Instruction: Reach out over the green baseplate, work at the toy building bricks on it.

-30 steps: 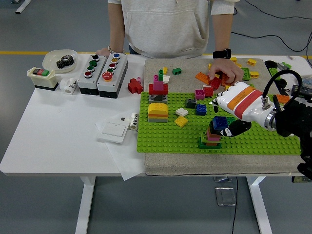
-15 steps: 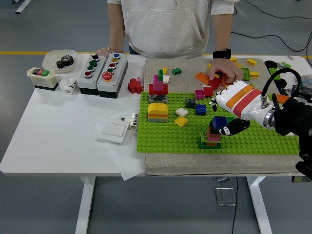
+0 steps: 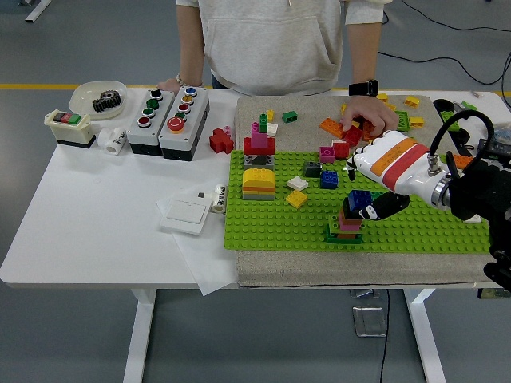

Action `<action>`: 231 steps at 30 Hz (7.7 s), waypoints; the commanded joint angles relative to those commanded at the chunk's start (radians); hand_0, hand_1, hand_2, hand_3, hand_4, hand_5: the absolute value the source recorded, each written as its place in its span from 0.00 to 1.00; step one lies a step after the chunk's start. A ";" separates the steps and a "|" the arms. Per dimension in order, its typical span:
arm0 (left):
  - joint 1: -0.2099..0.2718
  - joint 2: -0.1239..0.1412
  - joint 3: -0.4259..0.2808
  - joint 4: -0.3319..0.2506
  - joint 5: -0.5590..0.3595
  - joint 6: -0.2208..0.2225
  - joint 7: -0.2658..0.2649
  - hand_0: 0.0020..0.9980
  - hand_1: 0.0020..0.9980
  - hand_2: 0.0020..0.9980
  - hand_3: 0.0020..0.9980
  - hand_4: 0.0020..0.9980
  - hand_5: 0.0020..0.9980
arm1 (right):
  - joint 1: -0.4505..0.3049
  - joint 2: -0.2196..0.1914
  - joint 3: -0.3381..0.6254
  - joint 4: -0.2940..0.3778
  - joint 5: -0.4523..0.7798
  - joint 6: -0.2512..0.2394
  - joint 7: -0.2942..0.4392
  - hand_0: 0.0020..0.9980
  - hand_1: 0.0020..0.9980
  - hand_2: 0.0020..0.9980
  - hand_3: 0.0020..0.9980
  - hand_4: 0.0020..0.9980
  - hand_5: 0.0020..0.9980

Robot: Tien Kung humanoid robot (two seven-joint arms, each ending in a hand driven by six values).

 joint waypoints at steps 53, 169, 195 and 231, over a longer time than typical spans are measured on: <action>0.012 -0.001 -0.019 0.002 0.027 0.004 0.006 0.41 0.55 0.64 0.81 0.86 0.92 | -0.255 -0.050 0.213 0.116 0.183 -0.273 0.094 0.54 0.53 0.60 0.54 0.62 0.39; 0.003 -0.001 -0.017 0.000 0.024 -0.004 0.005 0.40 0.54 0.65 0.81 0.85 0.93 | -0.349 -0.017 0.212 0.060 0.160 -0.232 0.116 0.46 0.50 0.55 0.52 0.62 0.36; 0.005 0.000 -0.012 0.002 0.014 -0.008 0.002 0.40 0.54 0.65 0.81 0.85 0.93 | -0.124 0.009 0.311 -0.247 0.165 -0.379 0.178 0.46 0.55 0.60 0.56 0.65 0.36; 0.014 -0.004 -0.051 0.002 0.067 -0.013 0.015 0.40 0.54 0.65 0.81 0.85 0.93 | 0.167 0.160 -0.052 -0.877 0.217 -0.144 0.484 0.68 0.68 0.74 0.81 1.00 0.25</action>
